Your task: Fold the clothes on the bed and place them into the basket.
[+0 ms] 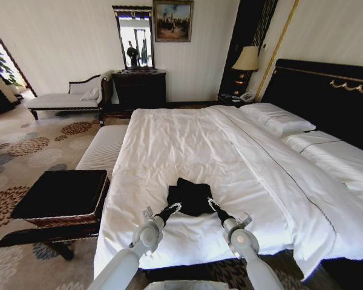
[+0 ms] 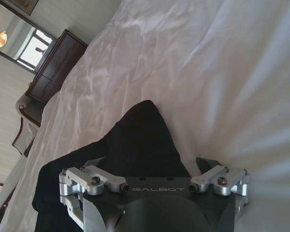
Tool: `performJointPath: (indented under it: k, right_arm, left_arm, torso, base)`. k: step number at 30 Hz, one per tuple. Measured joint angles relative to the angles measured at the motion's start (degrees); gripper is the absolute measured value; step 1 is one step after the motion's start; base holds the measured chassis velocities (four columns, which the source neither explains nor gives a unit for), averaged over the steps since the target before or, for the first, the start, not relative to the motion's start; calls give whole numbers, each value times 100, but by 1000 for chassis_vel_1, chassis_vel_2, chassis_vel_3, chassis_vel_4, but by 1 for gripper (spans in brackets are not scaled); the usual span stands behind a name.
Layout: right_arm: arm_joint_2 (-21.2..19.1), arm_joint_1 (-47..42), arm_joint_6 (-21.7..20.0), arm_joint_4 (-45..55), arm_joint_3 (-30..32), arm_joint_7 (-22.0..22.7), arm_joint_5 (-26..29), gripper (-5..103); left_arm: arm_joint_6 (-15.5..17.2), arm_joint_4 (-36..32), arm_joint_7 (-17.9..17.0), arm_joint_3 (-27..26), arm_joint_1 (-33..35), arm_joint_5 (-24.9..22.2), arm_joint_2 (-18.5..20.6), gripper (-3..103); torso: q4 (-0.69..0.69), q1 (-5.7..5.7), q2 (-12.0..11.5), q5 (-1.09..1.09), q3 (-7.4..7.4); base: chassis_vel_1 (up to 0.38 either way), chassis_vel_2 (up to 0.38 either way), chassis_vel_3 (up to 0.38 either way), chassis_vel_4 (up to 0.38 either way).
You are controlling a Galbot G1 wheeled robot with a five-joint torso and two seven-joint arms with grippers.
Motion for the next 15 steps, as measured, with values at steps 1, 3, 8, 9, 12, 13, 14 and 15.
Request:
performJointPath:
  k: [1,3,8,9,12,13,14,15]
  right_arm:
    - [6,3,-3,-6,-21,-1,4,100]
    - [21,28,-5,-37,-52,-4,20,100]
    - [61,101,-8,-75,-130,-8,32,97]
    - [61,101,-8,-75,-130,-8,32,97]
    - [93,191,0,-149,-196,-14,11,87]
    - [95,204,2,-149,-209,-14,11,82]
    - [95,204,2,-149,-209,-14,11,82]
    - [95,215,4,-149,-227,-14,7,76]
  left_arm:
    - [0,53,1,6,-10,13,-36,100]
    - [-2,200,9,24,-57,80,-149,100]
    - [-33,398,73,46,-135,256,-266,98]
    - [-33,398,73,46,-135,256,-266,98]
    - [-71,427,81,53,-155,367,-307,85]
    - [-74,419,81,55,-156,382,-318,85]
    - [-74,419,81,55,-156,382,-318,85]
    - [-79,401,81,60,-158,401,-331,80]
  torso:
    - [0,0,0,0,0]
    - [0,-1,0,0,0]
    - [0,-1,0,0,0]
    - [0,-1,0,0,0]
    - [0,-1,0,0,0]
    - [0,-1,0,0,0]
    - [0,-1,0,0,0]
    - [0,-1,0,0,0]
  base:
    - [0,0,0,0]
    - [0,0,0,0]
    - [0,0,0,0]
    - [0,0,0,0]
    - [0,0,0,0]
    - [0,0,0,0]
    - [0,0,0,0]
    - [0,0,0,0]
